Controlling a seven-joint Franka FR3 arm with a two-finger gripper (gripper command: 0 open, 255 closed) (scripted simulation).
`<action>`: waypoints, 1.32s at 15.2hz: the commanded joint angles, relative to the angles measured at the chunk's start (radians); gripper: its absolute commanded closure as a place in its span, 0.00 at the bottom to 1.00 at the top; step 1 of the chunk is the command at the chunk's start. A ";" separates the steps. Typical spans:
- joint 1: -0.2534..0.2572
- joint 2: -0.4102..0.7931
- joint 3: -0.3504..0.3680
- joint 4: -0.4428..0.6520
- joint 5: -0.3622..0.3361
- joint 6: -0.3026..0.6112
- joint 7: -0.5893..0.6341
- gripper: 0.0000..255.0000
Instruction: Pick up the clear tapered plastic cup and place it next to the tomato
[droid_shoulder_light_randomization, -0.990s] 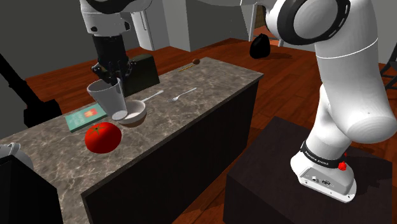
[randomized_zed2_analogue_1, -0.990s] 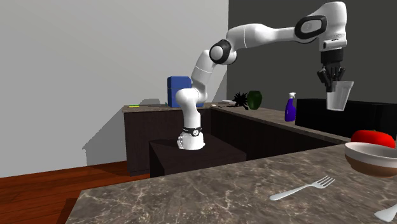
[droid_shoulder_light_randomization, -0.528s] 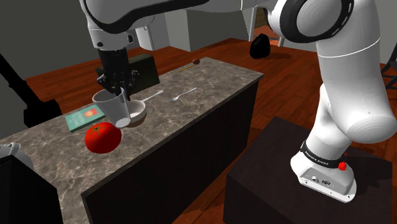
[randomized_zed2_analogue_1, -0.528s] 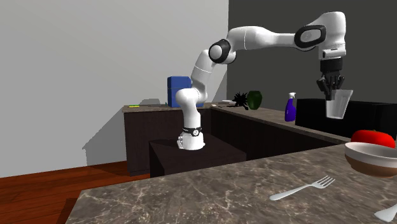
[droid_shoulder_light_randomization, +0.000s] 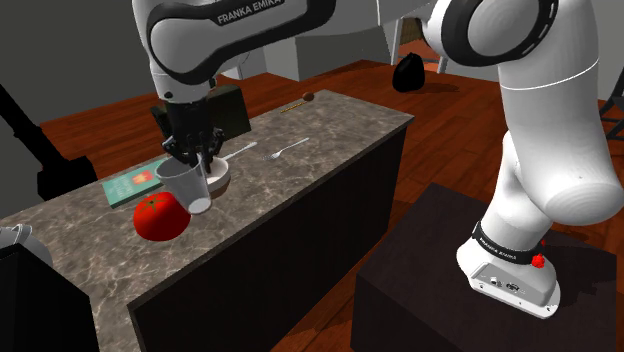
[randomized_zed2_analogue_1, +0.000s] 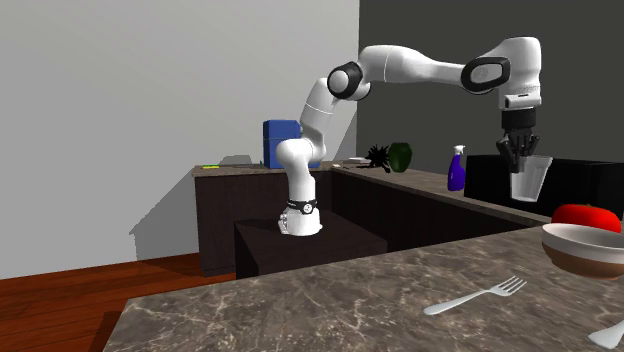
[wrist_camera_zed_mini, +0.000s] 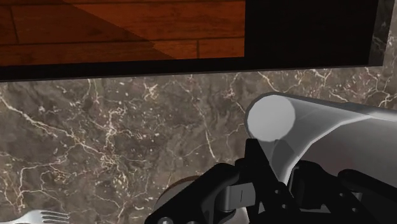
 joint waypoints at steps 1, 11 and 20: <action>0.000 0.002 0.000 -0.023 0.000 0.026 -0.002 1.00; -0.001 0.025 -0.001 -0.123 0.001 0.148 -0.011 1.00; -0.001 0.050 -0.003 -0.168 0.000 0.218 -0.016 1.00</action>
